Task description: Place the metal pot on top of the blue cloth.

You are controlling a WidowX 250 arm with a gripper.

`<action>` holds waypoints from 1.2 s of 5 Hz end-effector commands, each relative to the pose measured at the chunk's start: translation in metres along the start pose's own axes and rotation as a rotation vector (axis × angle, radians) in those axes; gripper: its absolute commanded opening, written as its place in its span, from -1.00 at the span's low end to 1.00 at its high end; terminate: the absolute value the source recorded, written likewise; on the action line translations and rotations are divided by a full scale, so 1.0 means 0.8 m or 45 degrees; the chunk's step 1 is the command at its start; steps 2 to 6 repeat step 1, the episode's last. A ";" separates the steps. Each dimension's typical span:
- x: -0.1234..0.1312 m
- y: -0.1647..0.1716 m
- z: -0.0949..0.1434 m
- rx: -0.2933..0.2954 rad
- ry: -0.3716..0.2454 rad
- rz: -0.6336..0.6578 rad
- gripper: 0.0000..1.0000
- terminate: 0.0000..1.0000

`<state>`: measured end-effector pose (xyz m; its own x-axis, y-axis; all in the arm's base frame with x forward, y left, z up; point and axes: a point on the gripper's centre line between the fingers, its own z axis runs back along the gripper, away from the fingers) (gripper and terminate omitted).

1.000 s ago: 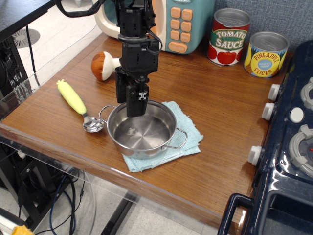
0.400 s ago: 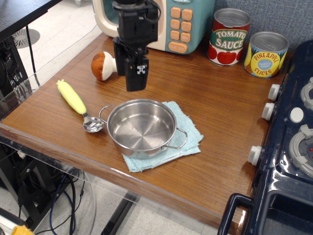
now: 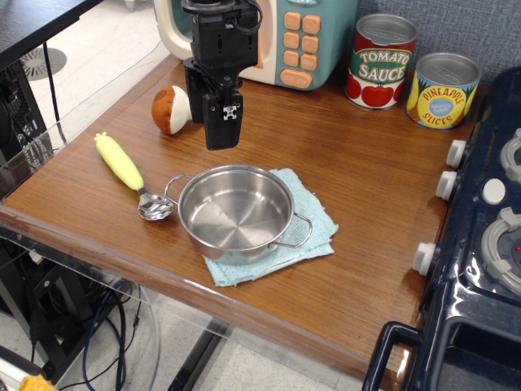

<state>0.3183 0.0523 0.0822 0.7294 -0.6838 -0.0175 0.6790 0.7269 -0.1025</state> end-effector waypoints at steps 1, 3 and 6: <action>-0.010 -0.008 0.037 0.079 -0.061 0.002 1.00 1.00; -0.010 -0.008 0.037 0.079 -0.061 0.002 1.00 1.00; -0.010 -0.008 0.037 0.079 -0.061 0.002 1.00 1.00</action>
